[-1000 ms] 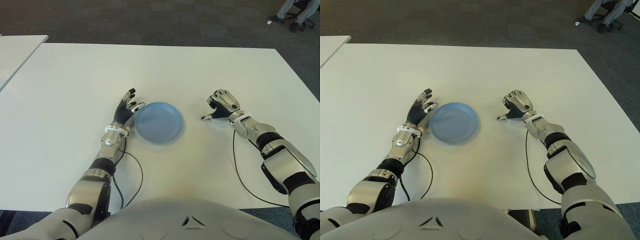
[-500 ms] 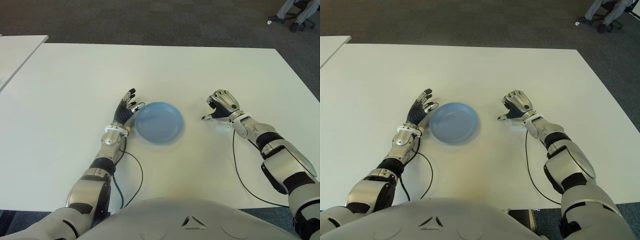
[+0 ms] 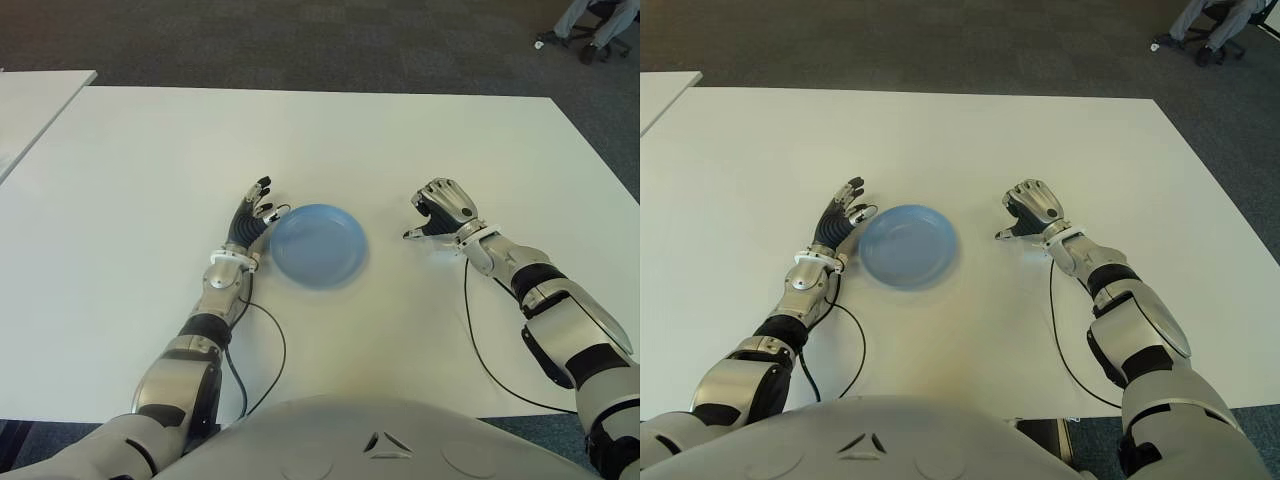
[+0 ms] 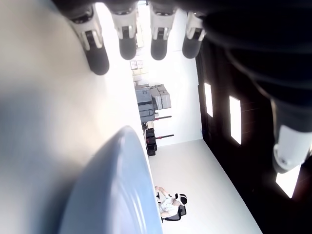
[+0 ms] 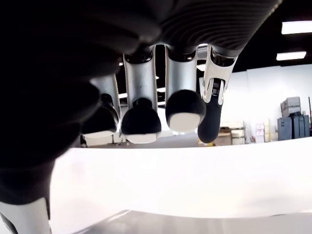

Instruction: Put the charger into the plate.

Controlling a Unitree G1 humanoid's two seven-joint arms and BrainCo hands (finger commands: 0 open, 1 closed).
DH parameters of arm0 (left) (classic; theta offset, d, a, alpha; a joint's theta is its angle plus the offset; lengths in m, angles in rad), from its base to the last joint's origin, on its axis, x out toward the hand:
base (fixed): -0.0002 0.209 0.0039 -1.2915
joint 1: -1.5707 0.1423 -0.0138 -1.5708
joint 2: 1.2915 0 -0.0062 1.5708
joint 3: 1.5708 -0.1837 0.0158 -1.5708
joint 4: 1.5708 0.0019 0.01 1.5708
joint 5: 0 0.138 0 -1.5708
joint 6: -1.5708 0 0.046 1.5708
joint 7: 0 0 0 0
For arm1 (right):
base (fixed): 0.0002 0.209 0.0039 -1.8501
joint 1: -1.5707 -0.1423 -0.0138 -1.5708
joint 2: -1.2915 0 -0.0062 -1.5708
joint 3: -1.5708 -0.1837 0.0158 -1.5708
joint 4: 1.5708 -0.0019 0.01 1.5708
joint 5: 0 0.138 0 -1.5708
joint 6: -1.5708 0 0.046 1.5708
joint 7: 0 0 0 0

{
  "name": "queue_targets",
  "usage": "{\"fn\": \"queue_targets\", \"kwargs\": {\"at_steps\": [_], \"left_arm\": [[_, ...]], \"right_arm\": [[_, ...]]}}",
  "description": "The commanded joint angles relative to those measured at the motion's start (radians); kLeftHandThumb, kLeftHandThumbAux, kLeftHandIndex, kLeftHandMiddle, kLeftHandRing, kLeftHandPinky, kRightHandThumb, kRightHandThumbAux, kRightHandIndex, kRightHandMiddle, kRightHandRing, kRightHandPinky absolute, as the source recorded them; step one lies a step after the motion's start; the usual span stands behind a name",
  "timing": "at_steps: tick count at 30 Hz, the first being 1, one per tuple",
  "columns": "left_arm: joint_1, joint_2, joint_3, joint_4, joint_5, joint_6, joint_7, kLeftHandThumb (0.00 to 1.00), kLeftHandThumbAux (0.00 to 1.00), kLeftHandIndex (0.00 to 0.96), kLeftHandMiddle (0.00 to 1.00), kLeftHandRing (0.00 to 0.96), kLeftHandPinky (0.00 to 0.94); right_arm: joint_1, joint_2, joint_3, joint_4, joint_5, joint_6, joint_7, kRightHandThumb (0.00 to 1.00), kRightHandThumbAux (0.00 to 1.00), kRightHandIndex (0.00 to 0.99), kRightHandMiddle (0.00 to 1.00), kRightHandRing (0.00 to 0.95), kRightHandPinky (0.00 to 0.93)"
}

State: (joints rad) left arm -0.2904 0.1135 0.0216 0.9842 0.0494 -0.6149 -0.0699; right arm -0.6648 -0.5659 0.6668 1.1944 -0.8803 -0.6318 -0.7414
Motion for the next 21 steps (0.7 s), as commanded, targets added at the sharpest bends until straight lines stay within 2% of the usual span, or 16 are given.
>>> {"fn": "queue_targets", "kwargs": {"at_steps": [1,14,21], "left_arm": [[0.052,-0.003,-0.008,0.050,0.013,0.058,0.002,0.000,0.538,0.059,0.062,0.059,0.057],[0.043,-0.007,-0.008,0.064,0.013,0.054,-0.001,0.000,0.544,0.061,0.065,0.062,0.061],[0.037,-0.008,-0.010,0.072,0.015,0.052,-0.002,0.000,0.543,0.060,0.068,0.063,0.058]], "right_arm": [[0.016,0.005,-0.009,-0.011,0.008,-0.022,-0.002,0.891,0.711,0.852,0.913,0.906,0.899],[0.016,0.006,-0.048,-0.025,0.032,-0.060,-0.014,0.859,0.715,0.849,0.911,0.907,0.900],[0.028,0.006,-0.132,-0.041,0.139,-0.117,0.079,0.862,0.718,0.849,0.903,0.896,0.888]]}}
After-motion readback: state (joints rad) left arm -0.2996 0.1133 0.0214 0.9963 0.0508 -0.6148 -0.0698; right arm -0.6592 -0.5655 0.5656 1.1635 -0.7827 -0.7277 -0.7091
